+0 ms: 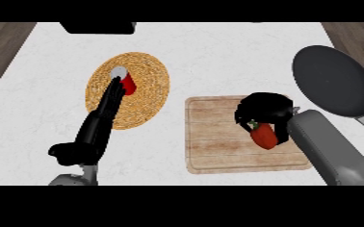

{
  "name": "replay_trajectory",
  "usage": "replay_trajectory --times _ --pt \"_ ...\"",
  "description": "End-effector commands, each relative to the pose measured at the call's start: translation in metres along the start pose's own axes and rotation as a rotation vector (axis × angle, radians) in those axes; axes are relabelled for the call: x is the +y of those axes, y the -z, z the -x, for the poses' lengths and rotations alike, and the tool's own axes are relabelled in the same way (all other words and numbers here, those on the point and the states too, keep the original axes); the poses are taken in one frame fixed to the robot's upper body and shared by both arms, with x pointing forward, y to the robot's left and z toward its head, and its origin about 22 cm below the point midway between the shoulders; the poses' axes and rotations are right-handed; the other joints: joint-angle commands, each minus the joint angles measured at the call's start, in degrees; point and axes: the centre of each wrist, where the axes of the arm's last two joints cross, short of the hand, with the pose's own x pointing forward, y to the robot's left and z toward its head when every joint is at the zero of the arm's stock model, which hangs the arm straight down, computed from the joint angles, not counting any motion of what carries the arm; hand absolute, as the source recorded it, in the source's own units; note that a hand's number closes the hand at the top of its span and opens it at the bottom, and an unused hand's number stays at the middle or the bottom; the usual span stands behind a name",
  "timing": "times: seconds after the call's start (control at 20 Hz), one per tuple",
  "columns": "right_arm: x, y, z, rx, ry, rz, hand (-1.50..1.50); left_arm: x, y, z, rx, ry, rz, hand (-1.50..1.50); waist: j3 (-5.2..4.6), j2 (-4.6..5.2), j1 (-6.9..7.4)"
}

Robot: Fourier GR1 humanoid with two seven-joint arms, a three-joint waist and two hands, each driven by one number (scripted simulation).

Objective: Pick the bell pepper from the cutting board and place it in the pan

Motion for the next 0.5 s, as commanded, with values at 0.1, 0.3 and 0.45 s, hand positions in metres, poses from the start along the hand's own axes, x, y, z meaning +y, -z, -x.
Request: replay_trajectory --times 0.1,0.3,0.45 --pt "-0.006 -0.016 0.007 0.29 0.128 0.288 1.5 0.001 -0.009 0.002 0.018 0.01 -0.032 0.0 0.57 -0.07 -1.12" --pt "0.022 -0.058 0.013 0.766 0.31 0.494 1.5 0.013 -0.011 0.008 0.033 0.011 -0.099 0.0 0.4 -1.34 -6.3" --pt "-0.005 -0.057 0.01 0.921 0.244 0.682 1.5 0.012 -0.007 0.008 0.03 0.014 -0.102 0.0 0.29 -1.3 -6.22"
